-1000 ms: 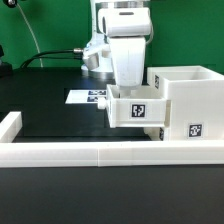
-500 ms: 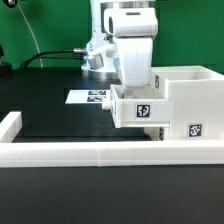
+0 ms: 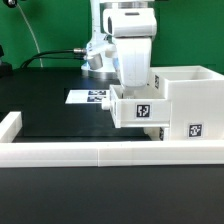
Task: Assemble drawer
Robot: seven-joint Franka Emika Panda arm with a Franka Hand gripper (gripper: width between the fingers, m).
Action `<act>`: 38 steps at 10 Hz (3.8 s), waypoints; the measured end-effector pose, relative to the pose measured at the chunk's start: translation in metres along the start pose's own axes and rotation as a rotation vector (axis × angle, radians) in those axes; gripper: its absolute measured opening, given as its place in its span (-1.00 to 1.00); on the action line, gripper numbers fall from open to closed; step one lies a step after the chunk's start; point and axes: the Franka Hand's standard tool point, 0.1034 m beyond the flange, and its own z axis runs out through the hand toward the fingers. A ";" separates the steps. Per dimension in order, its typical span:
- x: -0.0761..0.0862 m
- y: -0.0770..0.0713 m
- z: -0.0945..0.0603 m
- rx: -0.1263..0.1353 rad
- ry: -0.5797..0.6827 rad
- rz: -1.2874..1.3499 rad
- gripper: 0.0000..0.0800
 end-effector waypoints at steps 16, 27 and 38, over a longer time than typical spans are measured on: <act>-0.009 0.000 0.000 -0.004 -0.014 -0.029 -0.89; 0.000 0.000 0.000 -0.004 -0.021 -0.011 -0.89; -0.008 -0.002 0.001 -0.006 -0.030 -0.015 -0.89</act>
Offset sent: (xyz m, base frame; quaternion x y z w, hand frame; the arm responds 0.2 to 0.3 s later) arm -0.0034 -0.0008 -0.0038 0.0054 -0.0131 -0.0395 0.9991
